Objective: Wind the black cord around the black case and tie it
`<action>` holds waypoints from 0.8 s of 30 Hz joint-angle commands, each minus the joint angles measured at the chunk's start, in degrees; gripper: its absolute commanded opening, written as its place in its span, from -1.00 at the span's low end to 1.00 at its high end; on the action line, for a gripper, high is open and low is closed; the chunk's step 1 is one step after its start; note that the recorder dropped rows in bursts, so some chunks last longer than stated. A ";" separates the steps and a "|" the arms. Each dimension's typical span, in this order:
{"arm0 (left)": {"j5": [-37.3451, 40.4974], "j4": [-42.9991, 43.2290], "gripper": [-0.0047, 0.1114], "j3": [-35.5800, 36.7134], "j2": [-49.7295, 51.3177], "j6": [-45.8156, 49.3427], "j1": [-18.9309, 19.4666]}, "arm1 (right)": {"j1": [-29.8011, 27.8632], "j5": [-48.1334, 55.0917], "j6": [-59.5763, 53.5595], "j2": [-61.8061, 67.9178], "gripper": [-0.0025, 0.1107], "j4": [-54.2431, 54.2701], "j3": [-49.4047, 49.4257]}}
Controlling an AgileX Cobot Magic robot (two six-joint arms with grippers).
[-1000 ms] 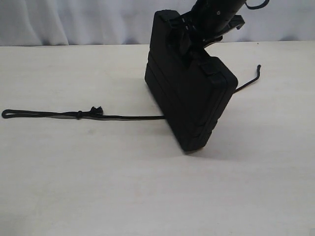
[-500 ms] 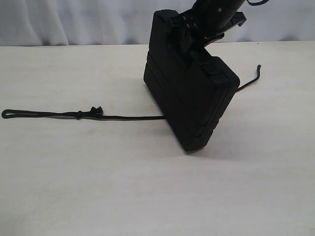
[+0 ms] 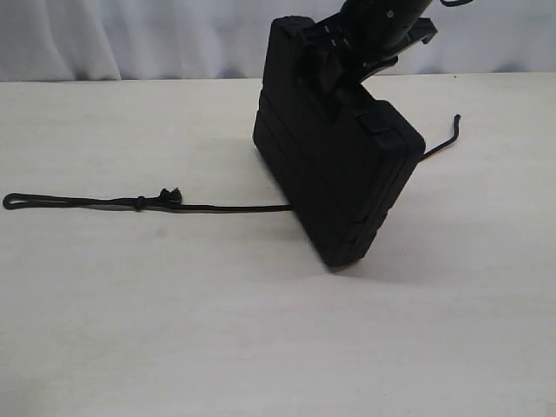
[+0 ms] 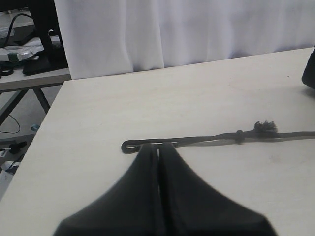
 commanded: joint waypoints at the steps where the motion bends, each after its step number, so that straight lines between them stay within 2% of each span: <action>1: -0.68 -0.01 -0.92 0.19 -0.12 -0.07 0.00 | -0.01 -1.32 -0.38 -2.09 -0.48 -0.18 -1.54; 11: -0.68 -0.01 -0.92 0.19 -0.12 -0.07 0.00 | -0.01 -1.50 -0.64 -2.31 -0.47 -0.18 -1.91; 17: -0.68 -0.01 -0.92 0.19 -0.12 -0.07 0.00 | -0.01 -0.97 -0.64 -1.93 -0.30 -0.39 -1.91; 24: -0.68 -0.01 -0.92 0.19 -0.12 -0.07 0.00 | -0.01 2.06 -0.31 -0.28 -0.31 -2.10 -1.80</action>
